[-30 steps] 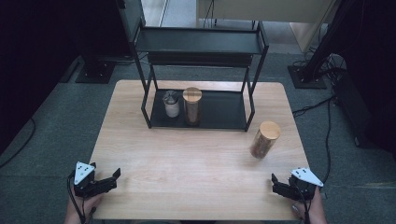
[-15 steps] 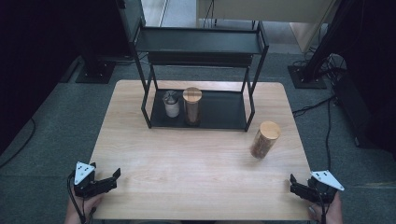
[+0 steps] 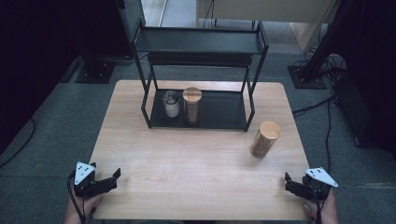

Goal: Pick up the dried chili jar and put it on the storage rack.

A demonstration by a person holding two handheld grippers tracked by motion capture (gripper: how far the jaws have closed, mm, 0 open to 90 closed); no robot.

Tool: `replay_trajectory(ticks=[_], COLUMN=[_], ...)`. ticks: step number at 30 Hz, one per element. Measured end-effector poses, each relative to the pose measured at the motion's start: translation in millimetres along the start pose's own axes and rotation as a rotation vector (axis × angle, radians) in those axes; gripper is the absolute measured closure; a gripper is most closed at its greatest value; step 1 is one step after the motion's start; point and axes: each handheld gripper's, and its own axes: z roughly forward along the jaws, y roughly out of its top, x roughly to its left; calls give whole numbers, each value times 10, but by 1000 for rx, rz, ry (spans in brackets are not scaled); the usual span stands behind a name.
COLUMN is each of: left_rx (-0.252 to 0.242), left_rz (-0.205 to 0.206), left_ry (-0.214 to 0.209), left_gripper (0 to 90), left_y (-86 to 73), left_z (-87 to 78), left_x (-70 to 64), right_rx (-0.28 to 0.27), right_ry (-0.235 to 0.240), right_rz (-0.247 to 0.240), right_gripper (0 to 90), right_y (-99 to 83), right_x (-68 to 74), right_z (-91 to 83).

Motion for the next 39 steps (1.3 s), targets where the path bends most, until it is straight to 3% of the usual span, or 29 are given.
replay_trajectory(ticks=[17,39], left_rx=[2,4], left_rz=[3,1], left_ry=[-4,-9], left_gripper=[0,0], left_y=[1,1], left_z=[2,3], left_x=[-1,4], right_rx=[-2,4], right_ry=[83,168], right_rz=[-29,-35], right_gripper=[8,7], right_y=[209,527], right_x=[352,660], right_z=[185,413])
